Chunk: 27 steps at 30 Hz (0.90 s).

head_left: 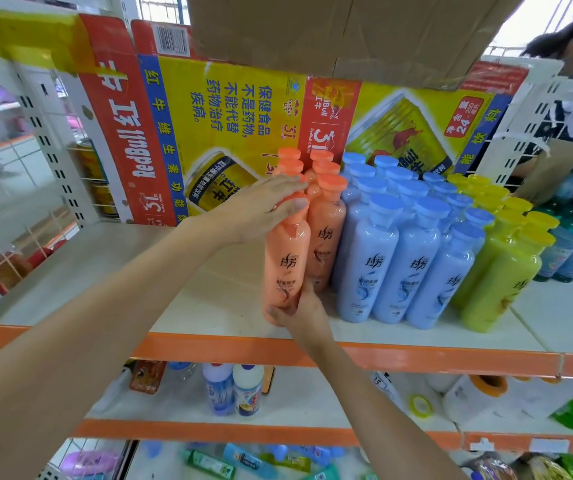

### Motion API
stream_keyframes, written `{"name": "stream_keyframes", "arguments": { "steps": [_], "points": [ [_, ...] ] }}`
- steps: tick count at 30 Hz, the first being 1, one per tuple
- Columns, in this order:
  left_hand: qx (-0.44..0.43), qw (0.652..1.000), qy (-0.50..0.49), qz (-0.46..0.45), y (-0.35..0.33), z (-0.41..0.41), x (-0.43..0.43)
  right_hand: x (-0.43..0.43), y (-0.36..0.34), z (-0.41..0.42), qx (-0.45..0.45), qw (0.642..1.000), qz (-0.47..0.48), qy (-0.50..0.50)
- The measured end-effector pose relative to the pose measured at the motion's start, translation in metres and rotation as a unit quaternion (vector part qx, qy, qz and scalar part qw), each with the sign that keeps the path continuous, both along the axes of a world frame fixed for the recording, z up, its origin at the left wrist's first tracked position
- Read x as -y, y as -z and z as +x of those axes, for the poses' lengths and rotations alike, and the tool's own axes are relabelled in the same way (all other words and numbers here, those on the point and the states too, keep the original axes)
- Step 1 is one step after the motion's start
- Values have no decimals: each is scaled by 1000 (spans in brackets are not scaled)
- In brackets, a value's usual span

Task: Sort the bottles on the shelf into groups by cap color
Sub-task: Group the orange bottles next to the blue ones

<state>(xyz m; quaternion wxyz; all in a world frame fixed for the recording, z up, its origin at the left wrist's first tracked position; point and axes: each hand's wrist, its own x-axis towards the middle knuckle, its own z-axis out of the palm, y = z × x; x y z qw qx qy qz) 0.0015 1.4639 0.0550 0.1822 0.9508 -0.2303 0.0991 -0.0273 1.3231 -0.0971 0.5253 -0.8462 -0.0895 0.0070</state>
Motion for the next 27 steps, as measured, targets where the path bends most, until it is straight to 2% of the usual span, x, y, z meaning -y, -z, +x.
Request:
{"name": "stream_keyframes", "arguments": {
  "steps": [10,13,15,17,19,22,27],
  "points": [
    [44,999,-23,12,4,7,0,-2,-6,3,7,1000,-20,16],
    [47,998,-14,-39,7,4,3,-4,-4,5,18,999,-28,26],
    [36,991,-15,-130,14,0,6,-5,-2,6,30,999,-30,34],
    [-15,959,-17,-282,31,-3,8,-5,0,7,39,998,-30,39],
    [-95,910,-14,-404,52,-7,8,-5,2,7,43,998,-18,38],
    [-194,866,-28,-460,89,-13,9,-7,5,8,39,999,10,33],
    [-242,820,-47,-516,124,-16,20,-7,8,11,41,999,21,28]
  ]
}}
